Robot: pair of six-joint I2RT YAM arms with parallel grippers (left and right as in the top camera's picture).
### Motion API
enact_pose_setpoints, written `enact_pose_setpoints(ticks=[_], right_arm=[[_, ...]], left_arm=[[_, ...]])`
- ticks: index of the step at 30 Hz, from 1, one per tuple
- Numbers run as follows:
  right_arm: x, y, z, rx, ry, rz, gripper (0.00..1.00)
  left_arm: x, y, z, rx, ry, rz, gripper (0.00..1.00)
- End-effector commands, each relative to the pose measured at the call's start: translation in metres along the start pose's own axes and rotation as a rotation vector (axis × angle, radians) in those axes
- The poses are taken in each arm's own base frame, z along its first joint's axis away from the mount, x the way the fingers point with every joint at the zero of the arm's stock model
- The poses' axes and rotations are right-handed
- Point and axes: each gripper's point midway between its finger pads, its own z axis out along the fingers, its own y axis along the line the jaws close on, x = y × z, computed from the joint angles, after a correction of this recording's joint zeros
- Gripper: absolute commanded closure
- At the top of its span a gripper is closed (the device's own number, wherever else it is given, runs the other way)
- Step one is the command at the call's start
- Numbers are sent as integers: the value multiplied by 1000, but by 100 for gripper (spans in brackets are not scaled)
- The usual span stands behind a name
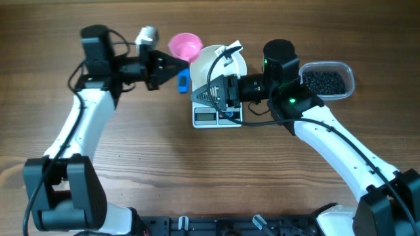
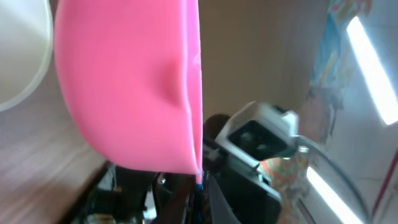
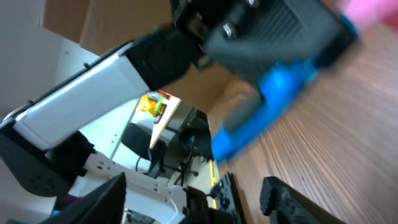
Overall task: Scoop item into bowl and weigh 150g on scale
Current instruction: 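Lift the pink scoop with the left gripper toward the right gripper, then grasp the blue handle with the right gripper and release the left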
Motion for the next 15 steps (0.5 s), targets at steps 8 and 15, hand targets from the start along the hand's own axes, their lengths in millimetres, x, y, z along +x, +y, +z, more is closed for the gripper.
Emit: enact_pose_setpoints(ticks=[8,15], right_arm=[[-7,3,2,-5,-16,145,69],[-19,-5,1,42,-86,131,71]], left_arm=[[24,-31,41,13,107,146,96],[29,-34,42,23,138,154,96]])
